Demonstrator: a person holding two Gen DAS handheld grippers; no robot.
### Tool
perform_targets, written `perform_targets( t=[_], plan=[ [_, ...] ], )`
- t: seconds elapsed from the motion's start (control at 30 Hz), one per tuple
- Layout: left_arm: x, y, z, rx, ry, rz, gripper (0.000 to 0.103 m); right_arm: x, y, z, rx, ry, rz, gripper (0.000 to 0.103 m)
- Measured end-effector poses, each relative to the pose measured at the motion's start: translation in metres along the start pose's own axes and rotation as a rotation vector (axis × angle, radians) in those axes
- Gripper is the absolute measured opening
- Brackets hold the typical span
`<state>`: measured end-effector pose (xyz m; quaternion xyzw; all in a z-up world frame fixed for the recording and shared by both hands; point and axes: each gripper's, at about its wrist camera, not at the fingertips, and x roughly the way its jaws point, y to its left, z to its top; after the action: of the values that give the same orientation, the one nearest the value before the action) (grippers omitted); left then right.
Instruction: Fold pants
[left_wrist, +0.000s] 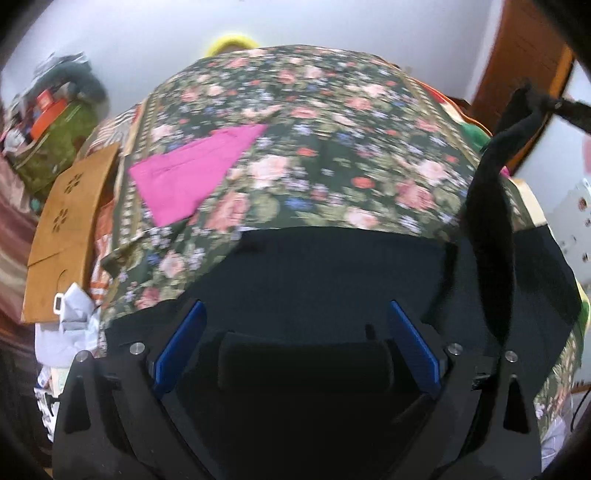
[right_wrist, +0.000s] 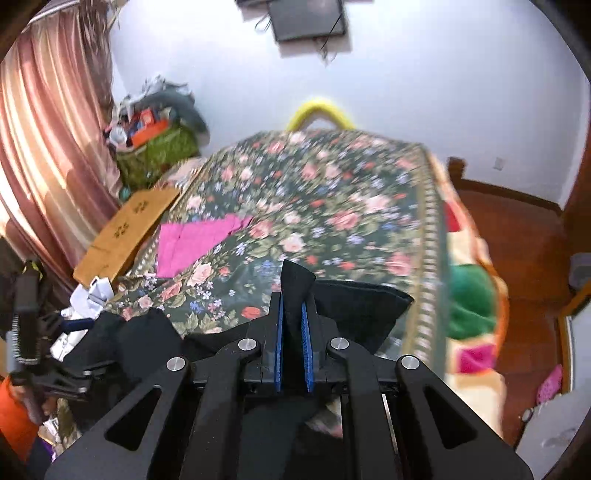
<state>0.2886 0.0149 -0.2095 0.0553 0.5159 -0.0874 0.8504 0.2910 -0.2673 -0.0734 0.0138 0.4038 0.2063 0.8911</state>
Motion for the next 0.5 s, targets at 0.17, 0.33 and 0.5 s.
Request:
perform_targets(
  t=[0.17,0.33,0.5],
  plan=[
    [0.006,-0.051,-0.005,0.099,0.025,-0.018,0.098,-0.051,-0.022,-0.025,0.018,-0.048,-0.046,0.008],
    [0.007,-0.086,-0.015,0.167,0.052,-0.064,0.098,-0.08,-0.045,-0.062,0.061,-0.065,-0.092,0.008],
    [0.01,-0.113,-0.028,0.212,0.072,-0.081,0.099,-0.088,-0.065,-0.122,0.148,-0.015,-0.115,0.008]
  ],
)
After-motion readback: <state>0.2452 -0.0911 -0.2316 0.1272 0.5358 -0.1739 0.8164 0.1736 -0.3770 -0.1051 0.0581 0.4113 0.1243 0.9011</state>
